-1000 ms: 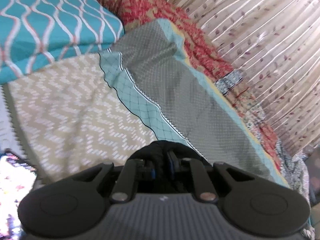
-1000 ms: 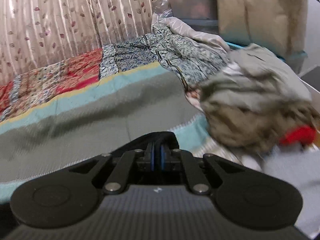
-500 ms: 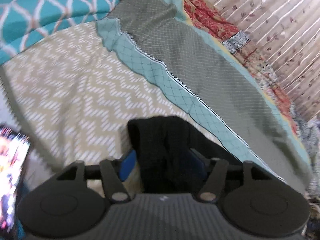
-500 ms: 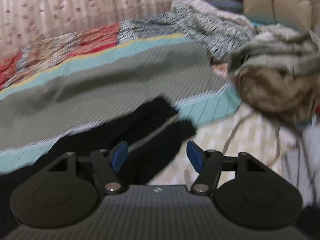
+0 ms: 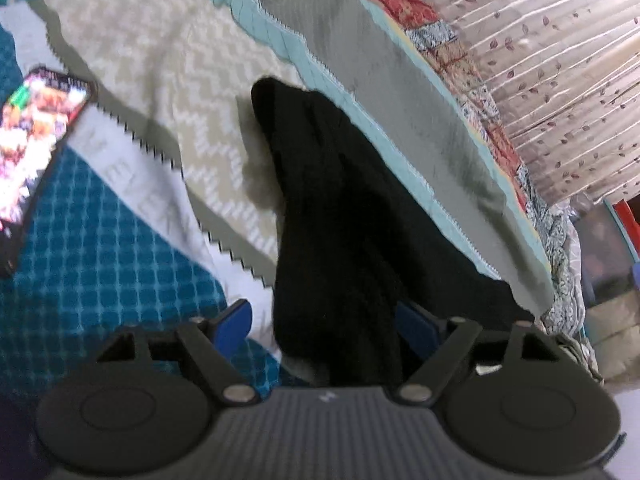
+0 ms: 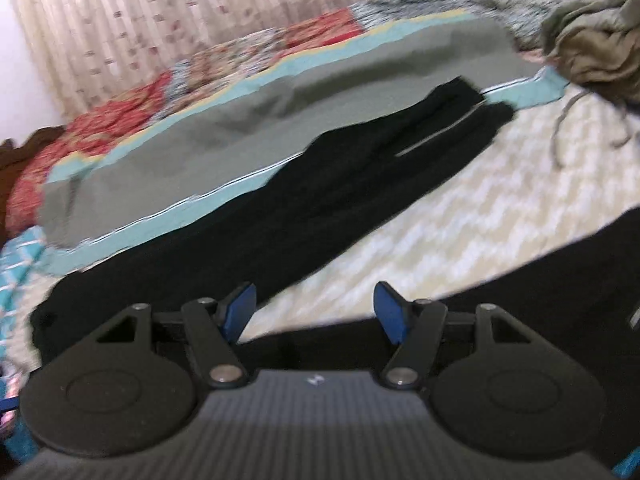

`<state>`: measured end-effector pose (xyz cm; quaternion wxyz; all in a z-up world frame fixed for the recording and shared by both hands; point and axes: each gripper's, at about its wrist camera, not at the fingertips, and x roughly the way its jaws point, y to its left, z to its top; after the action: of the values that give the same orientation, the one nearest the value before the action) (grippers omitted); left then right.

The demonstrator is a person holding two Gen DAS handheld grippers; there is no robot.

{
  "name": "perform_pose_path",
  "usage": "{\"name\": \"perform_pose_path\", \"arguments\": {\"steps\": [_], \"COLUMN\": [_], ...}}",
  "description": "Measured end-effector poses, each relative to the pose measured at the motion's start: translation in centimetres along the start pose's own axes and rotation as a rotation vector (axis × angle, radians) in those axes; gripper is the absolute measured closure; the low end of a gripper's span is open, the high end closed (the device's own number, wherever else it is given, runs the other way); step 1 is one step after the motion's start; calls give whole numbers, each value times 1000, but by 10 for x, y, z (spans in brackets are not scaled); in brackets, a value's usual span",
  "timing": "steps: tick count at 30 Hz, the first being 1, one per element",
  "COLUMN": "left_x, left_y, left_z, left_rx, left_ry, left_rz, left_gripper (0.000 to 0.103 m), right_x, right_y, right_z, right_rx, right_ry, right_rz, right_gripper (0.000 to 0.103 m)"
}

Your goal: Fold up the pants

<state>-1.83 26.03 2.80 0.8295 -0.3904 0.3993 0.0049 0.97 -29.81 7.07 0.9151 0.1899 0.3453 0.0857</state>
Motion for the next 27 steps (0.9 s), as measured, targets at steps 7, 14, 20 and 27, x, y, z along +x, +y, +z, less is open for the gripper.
{"name": "perform_pose_path", "arguments": {"steps": [7, 14, 20, 27], "left_x": [48, 3, -91, -88], "left_y": [8, -10, 25, 55], "left_z": [-22, -30, -44, -59], "left_rx": [-133, -34, -48, -143], "left_ry": [91, 1, -111, -74], "left_rz": [-63, -15, 66, 232], "left_gripper": [30, 94, 89, 61], "right_x": [-12, 3, 7, 12], "right_y": [53, 81, 78, 86], "right_z": [-38, -68, -73, -79], "right_rx": [-84, -163, -118, -165], "right_ry": [88, 207, 236, 277], "right_rz": [163, 132, 140, 148], "right_gripper": [36, 36, 36, 36]}}
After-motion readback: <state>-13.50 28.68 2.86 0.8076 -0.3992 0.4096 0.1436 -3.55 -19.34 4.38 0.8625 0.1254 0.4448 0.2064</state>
